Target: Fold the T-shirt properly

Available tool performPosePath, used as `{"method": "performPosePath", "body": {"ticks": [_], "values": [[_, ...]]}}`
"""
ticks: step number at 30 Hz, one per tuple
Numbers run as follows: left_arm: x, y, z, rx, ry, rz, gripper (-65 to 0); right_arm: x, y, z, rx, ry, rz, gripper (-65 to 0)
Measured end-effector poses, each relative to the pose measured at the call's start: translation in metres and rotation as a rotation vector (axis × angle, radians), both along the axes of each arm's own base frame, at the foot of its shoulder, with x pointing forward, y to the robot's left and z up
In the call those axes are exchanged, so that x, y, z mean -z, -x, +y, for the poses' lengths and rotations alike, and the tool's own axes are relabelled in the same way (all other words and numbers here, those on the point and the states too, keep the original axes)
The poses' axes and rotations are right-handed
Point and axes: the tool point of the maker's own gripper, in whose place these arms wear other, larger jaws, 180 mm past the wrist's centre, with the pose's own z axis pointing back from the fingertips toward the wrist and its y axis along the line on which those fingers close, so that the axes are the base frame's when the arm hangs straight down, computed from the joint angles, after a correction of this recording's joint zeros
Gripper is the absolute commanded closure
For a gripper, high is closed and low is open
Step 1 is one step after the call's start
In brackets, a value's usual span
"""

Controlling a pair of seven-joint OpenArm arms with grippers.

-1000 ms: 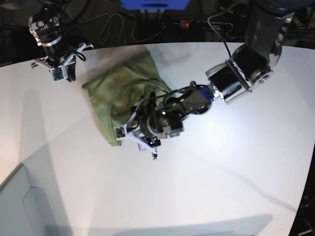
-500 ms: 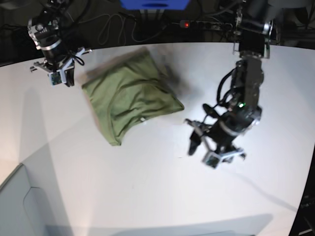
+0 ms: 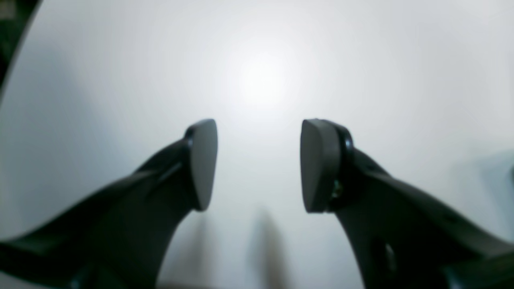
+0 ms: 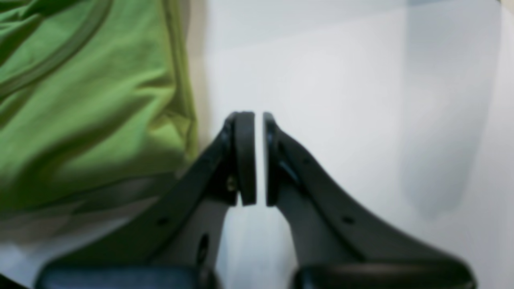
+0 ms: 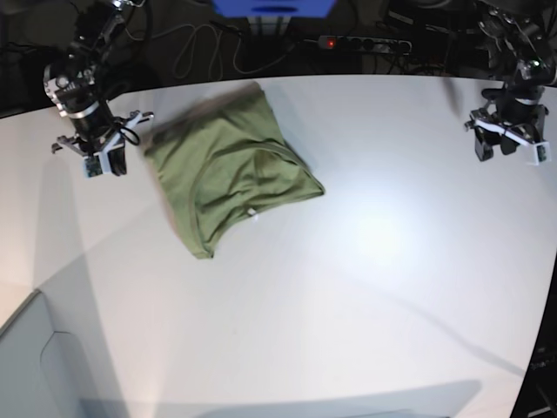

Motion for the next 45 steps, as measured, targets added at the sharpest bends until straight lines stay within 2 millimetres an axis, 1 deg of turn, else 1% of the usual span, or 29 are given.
{"method": "performPosePath", "body": {"ticks": [1, 5, 8, 9, 13, 15, 17, 19, 27, 30, 32, 33, 35, 38, 39, 42, 43, 45], "values": [[0.003, 0.006, 0.003, -0.015, 0.013, 0.008, -31.8, 0.005, 0.000, 0.000, 0.001, -0.008, 0.011, -0.2], [0.007, 0.018, 0.014, -0.059, 0.034, 0.012, -31.8, 0.026, 0.001, 0.005, 0.005, -0.054, 0.058, -0.2], [0.012, 0.027, 0.017, -0.070, 0.037, 0.035, -31.8, 0.030, 0.002, 0.008, 0.001, -0.066, 0.066, -0.2], [0.013, 0.029, 0.017, -0.070, 0.038, 0.044, -31.8, 0.031, 0.001, 0.012, -0.009, -0.070, 0.068, -0.2], [0.011, 0.029, 0.016, -0.066, 0.033, 0.042, -31.8, 0.037, 0.001, 0.036, -0.072, -0.097, 0.085, -0.2], [0.012, 0.029, 0.014, -0.071, 0.040, 0.035, -31.8, 0.039, 0.006, 0.040, -0.086, -0.097, 0.095, -0.2], [0.017, 0.032, 0.011, -0.078, 0.054, 0.044, -31.8, 0.045, 0.017, 0.047, -0.106, -0.101, 0.122, -0.2], [0.017, 0.033, 0.009, -0.079, 0.059, 0.043, -31.8, 0.045, 0.023, 0.053, -0.116, -0.120, 0.121, -0.2], [0.018, 0.032, 0.010, -0.079, 0.060, 0.045, -31.8, 0.049, 0.048, 0.057, -0.112, -0.151, 0.140, -0.2], [0.019, 0.032, 0.010, -0.079, 0.062, 0.045, -31.8, 0.051, 0.055, 0.070, -0.150, -0.165, 0.152, -0.2], [0.019, 0.032, 0.010, -0.079, 0.062, 0.045, -31.8, 0.050, 0.056, 0.080, -0.168, -0.184, 0.143, -0.2], [0.019, 0.031, 0.010, -0.079, 0.063, 0.043, -31.8, 0.050, 0.058, 0.081, -0.173, -0.187, 0.140, -0.2], [0.017, 0.029, 0.010, -0.079, 0.063, 0.036, -31.8, 0.048, 0.066, 0.082, -0.177, -0.182, 0.132, -0.1], [0.017, 0.028, 0.009, -0.078, 0.064, 0.031, -31.8, 0.044, 0.072, 0.076, -0.175, -0.146, 0.139, -0.1], [0.017, 0.029, 0.009, -0.079, 0.063, 0.035, -31.8, 0.041, 0.070, 0.071, -0.171, -0.124, 0.136, -0.1], [0.018, 0.030, 0.010, -0.080, 0.062, 0.041, -31.8, 0.020, 0.055, 0.055, -0.120, -0.104, 0.053, -0.1], [0.018, 0.030, 0.010, -0.080, 0.062, 0.039, -31.8, 0.017, 0.053, 0.050, -0.096, -0.102, 0.041, -0.1], [0.018, 0.032, 0.010, -0.080, 0.061, 0.042, -31.8, 0.018, 0.050, 0.046, -0.070, -0.098, 0.046, -0.1]]}}
